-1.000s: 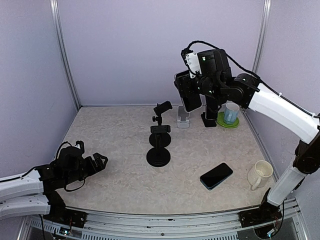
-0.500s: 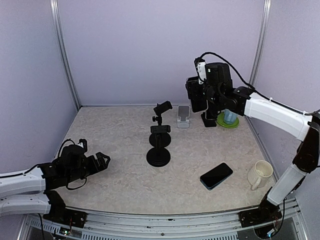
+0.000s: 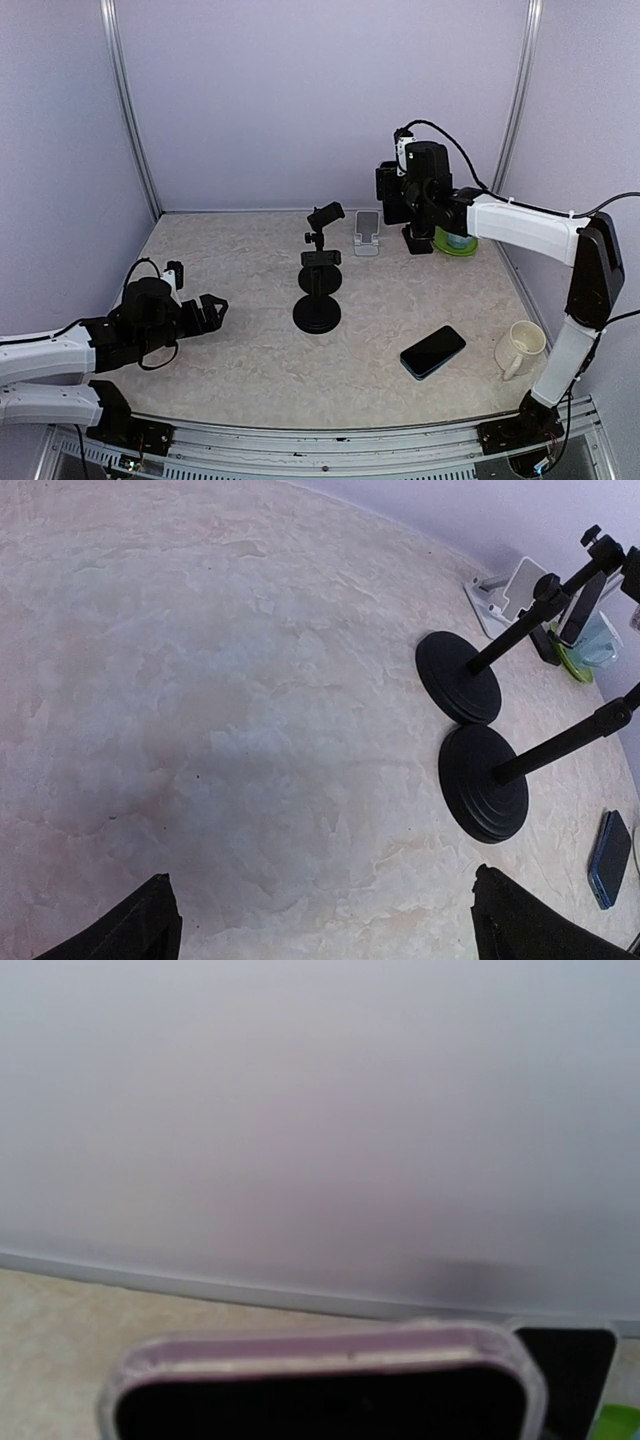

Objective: Place the phone on the phone stand

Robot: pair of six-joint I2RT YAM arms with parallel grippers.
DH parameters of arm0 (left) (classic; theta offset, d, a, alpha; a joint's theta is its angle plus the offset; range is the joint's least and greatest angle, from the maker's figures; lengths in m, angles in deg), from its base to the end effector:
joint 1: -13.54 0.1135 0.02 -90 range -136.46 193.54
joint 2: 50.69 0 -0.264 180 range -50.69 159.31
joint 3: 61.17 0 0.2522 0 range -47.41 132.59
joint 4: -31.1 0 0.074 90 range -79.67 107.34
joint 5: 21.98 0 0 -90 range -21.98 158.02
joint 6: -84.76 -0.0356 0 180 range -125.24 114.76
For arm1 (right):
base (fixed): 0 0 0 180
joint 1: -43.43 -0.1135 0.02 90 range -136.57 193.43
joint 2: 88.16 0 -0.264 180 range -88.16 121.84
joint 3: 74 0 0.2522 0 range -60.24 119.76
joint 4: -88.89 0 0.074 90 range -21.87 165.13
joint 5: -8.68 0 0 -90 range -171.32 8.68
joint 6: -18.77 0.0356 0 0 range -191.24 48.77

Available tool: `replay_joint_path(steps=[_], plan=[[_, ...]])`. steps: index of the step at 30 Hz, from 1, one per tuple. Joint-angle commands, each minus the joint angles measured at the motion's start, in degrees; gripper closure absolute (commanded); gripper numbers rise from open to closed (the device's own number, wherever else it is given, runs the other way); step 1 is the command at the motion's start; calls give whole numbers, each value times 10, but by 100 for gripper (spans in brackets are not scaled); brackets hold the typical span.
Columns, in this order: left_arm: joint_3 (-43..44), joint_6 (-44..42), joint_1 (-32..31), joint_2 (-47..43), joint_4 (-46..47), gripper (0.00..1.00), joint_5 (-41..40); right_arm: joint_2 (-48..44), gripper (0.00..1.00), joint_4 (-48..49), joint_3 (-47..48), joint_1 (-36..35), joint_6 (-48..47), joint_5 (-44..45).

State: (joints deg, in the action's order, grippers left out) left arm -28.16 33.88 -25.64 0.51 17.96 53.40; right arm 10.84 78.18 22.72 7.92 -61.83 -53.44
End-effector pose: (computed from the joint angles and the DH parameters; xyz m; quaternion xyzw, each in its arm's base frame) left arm 0.1505 -0.1111 0.1841 -0.0619 0.8647 -0.2208 0.4469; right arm 0.3484 0.2281 0.3405 -0.0255 0.7738 0.0566 0.6304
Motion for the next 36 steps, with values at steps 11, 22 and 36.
replay_joint_path(steps=[11,22,36], plan=[[-42,-139,3,25,195,1,16,99,62,173,6,40,16,17],[-79,-145,7,22,258,1,41,193,62,218,67,41,25,-3],[-77,-147,12,36,264,1,50,253,62,212,120,41,39,-43]])
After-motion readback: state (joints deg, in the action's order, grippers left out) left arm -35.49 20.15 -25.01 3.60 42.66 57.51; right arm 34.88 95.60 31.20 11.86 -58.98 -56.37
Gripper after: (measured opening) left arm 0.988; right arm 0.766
